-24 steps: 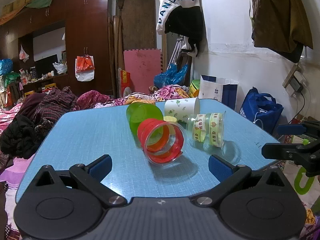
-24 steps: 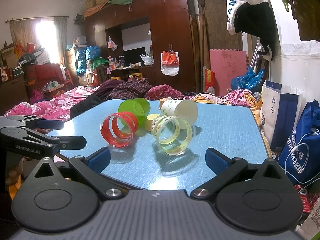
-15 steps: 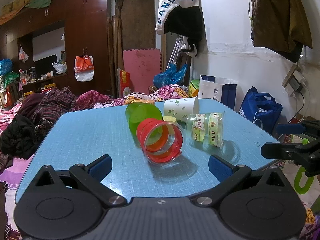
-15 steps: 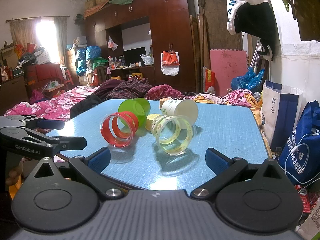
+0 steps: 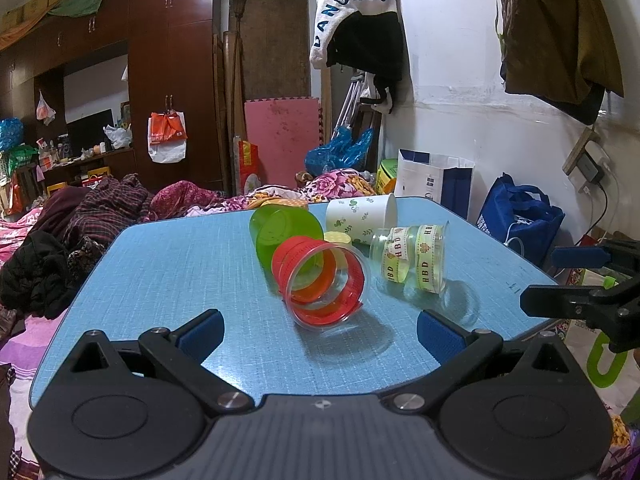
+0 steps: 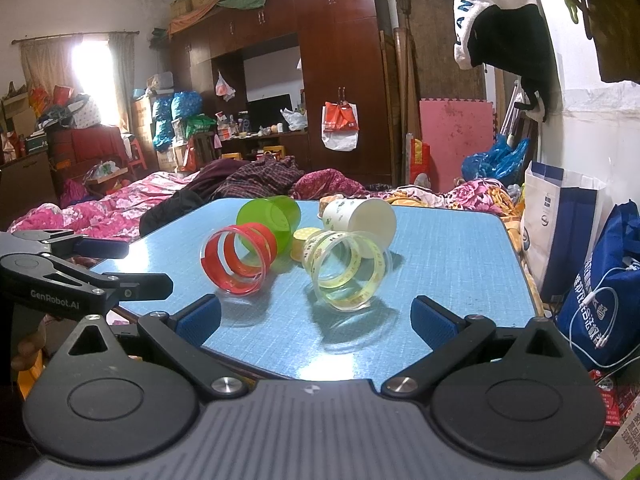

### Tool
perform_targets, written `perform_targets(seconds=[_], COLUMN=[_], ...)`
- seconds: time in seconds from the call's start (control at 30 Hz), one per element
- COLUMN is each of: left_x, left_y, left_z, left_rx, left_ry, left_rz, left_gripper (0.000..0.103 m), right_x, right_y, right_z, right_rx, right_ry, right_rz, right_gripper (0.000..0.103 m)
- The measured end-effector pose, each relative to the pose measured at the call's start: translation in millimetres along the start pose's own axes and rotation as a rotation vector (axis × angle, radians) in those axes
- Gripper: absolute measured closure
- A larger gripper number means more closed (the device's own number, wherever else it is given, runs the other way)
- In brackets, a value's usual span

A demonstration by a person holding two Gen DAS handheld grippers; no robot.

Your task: Flip cup upright

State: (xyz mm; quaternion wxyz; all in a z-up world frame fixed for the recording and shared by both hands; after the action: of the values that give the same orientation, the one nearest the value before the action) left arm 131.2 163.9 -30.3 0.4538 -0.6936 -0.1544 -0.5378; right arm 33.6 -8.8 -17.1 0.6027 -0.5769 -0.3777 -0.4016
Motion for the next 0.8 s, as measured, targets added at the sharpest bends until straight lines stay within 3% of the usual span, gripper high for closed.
perform_targets(seconds=[0.8], left_x=[-0.5], left_y=[-0.9], left_z=[-1.4], left_rx=[-0.007], left_ry=[0.006], left_rz=[0.003], left_gripper=[0.0], right_x=[-0.2], right_y=[0.6], right_z=[0.6], right_rx=[0.0], right_ry=[-0.004], right_rz=[0.0], right_gripper=[0.001])
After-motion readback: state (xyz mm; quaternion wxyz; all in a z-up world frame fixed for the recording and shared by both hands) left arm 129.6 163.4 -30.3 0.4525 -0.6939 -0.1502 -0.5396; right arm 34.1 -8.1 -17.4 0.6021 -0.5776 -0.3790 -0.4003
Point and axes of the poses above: each gripper's, at about its wrist camera, not at the fingertips, and y roughly the way its jaws point, z to its left, x to its top, the point moved 3 cm from there along y, roughly the way its jaws point, and after that the axes turned 3 degrees about -y, right-handed, at the moved point
